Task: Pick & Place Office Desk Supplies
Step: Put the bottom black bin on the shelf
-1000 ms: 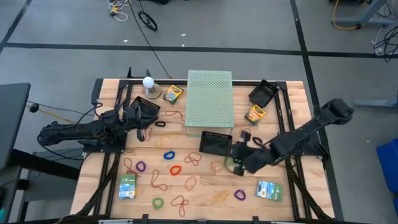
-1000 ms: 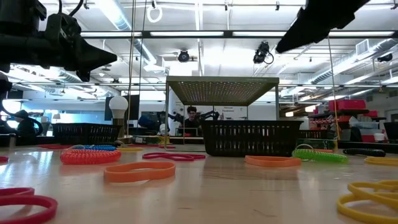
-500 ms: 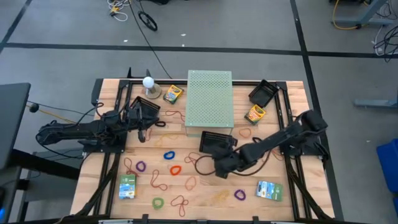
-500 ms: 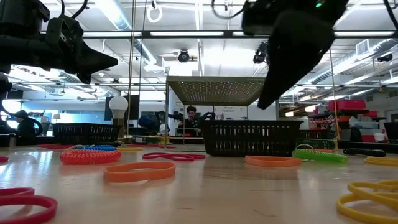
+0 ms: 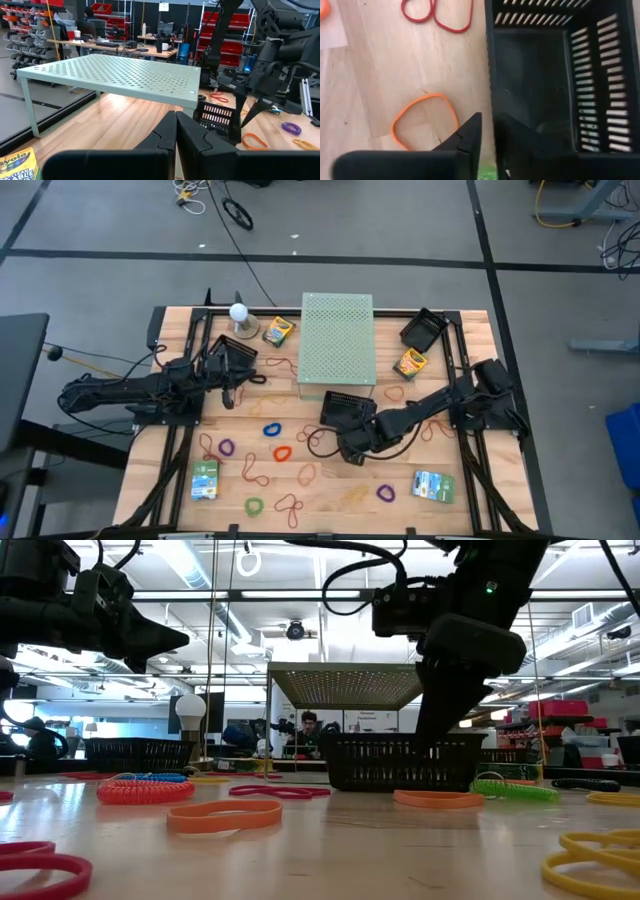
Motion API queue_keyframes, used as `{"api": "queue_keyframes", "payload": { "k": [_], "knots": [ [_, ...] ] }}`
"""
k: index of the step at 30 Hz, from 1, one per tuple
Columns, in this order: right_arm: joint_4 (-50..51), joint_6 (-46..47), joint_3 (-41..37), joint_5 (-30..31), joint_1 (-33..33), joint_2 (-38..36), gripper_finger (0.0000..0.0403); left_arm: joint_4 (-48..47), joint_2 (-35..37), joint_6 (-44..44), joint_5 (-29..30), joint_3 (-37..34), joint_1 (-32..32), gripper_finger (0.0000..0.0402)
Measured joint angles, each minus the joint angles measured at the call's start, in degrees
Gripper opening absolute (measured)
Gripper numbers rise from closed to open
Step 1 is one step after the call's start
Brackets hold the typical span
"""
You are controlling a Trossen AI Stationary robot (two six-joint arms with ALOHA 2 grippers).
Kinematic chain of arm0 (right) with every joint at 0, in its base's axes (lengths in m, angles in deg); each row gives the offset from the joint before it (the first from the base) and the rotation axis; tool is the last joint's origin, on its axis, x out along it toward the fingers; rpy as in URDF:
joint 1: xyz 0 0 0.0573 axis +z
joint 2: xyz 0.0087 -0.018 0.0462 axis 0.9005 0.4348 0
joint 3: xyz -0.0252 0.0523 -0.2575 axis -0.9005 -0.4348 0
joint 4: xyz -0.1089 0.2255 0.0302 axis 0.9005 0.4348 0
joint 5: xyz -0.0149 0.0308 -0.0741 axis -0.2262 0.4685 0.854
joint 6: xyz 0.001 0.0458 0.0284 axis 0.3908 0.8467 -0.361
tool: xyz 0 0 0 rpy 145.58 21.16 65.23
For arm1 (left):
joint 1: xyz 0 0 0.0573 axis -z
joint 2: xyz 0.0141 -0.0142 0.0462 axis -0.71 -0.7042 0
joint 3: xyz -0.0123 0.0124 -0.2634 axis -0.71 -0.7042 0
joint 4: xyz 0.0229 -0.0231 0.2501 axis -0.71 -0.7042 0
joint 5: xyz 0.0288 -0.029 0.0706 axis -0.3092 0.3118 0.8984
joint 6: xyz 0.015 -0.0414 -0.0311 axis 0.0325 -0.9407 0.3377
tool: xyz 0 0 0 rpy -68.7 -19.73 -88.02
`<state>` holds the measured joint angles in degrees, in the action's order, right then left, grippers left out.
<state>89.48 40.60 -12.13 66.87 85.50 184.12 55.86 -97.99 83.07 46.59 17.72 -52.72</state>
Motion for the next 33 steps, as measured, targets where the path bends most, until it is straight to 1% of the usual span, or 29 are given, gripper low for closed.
{"api": "queue_keyframes", "payload": {
  "k": [3,5,7,11,13,18,23,27,30,33],
  "knots": [
    [-0.02,-1.24,0.00,-0.31,0.00,-0.02,0.0027,0.01,0.00,-0.02,0.12,0.00,0.00,0.0009],
    [-0.03,-2.05,0.00,-0.31,0.04,-0.04,0.0015,0.00,0.00,-0.05,0.03,0.00,0.00,0.0009],
    [-0.03,-3.03,0.00,-0.35,0.30,-0.04,0.0013,0.00,0.00,-0.09,-0.08,0.00,0.00,0.0009],
    [-0.58,-5.24,0.01,-2.23,1.46,-0.04,0.0027,-0.02,0.00,-0.17,-0.06,0.00,0.00,0.0009],
    [0.00,-6.46,0.60,-2.67,2.42,-0.04,0.0027,-0.02,0.00,-0.17,-0.07,0.00,0.00,0.0009],
    [1.36,-13.60,5.81,-2.02,4.88,-0.04,0.0013,-0.04,0.00,-0.17,-0.06,0.00,0.00,0.0009],
    [5.04,-18.23,12.69,0.25,5.94,-0.07,0.0020,-0.06,0.00,-0.17,-0.07,0.00,0.00,0.0009],
    [7.43,-23.33,16.70,1.38,5.85,-0.07,0.0019,-0.07,0.00,-0.17,-0.06,0.00,0.01,0.0009],
    [11.70,-29.01,19.96,2.75,5.88,-0.07,0.0016,-0.07,0.00,-0.17,-0.06,0.00,0.01,0.0009],
    [16.64,-34.05,25.13,5.90,5.77,-0.07,0.0018,-0.07,0.00,-0.16,-0.06,0.00,0.00,0.0009]
  ]
}}
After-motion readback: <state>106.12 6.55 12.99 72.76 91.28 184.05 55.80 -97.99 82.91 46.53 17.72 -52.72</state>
